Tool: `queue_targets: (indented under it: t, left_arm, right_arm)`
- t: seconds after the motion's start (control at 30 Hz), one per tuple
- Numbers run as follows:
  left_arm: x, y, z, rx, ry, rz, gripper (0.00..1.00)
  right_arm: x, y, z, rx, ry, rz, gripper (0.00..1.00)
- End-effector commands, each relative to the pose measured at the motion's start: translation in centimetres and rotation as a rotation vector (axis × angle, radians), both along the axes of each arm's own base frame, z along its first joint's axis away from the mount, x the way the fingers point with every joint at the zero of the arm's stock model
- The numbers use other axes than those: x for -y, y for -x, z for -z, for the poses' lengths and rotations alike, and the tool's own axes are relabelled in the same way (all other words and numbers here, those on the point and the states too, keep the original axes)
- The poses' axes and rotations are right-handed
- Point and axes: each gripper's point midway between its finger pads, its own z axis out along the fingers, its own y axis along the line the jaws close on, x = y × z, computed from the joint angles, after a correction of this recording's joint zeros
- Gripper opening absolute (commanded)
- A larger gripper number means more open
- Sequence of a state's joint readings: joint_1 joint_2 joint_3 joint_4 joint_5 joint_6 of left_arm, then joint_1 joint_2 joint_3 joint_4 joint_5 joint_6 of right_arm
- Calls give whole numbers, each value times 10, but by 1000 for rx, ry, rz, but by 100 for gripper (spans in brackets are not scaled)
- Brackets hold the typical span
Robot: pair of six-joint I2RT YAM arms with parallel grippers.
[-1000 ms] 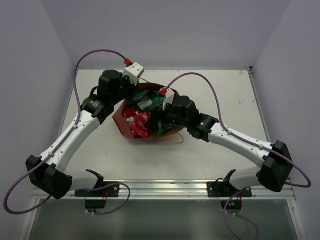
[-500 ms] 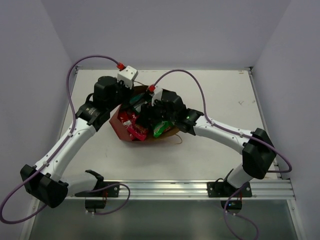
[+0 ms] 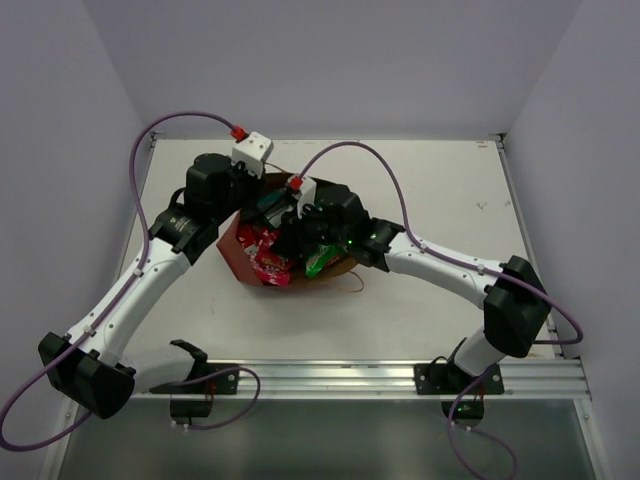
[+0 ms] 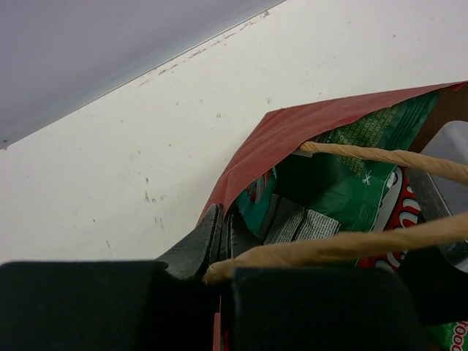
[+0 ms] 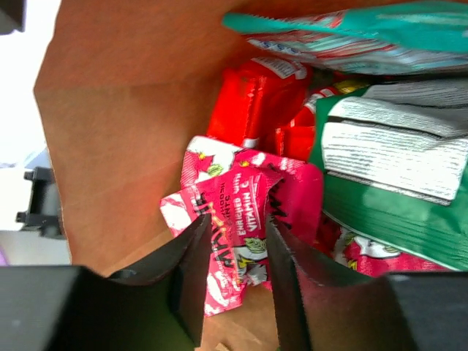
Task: Take the snacks out of the paper bag
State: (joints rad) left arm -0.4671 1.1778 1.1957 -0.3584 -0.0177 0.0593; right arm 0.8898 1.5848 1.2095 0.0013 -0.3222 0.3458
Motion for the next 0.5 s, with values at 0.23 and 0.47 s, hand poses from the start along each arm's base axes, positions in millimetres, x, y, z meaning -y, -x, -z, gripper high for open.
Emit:
queue_targets:
  t: [0.23,0.47]
  left_arm:
    - [-3,-4,-29,82,68,-46,0]
    - [-2,-5,-27,76,71,-49,0]
  right_arm:
    - [-17,22,2,6,19,-162,45]
    - [-22,20,9,2,40,-176,26]
